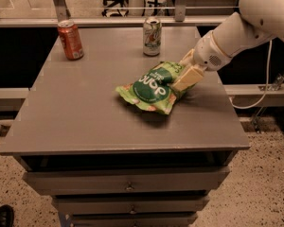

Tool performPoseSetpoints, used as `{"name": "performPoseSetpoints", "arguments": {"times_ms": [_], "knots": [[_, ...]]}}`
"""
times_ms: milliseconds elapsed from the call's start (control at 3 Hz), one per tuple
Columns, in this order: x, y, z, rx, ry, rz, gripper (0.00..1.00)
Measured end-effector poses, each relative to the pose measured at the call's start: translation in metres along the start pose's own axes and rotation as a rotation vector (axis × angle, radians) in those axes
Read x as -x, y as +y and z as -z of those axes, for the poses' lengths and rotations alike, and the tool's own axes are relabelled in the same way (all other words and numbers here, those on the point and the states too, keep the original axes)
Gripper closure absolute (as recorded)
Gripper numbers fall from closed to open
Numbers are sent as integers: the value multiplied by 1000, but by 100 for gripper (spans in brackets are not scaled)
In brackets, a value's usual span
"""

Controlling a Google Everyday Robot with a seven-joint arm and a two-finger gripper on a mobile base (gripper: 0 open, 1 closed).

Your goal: Pick green rice chip bag

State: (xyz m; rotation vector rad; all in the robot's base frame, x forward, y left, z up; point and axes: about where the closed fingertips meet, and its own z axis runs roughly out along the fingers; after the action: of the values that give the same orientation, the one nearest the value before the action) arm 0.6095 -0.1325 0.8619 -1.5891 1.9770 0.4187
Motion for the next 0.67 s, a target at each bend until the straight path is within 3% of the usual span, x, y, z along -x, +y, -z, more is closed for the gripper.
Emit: {"name": "performPoseSetpoints", "arguments": {"times_ms": [333,667], "knots": [[1,-4,19,-24,7,-24,100],[-3,-13,51,-57,-14,-89,100]]}}
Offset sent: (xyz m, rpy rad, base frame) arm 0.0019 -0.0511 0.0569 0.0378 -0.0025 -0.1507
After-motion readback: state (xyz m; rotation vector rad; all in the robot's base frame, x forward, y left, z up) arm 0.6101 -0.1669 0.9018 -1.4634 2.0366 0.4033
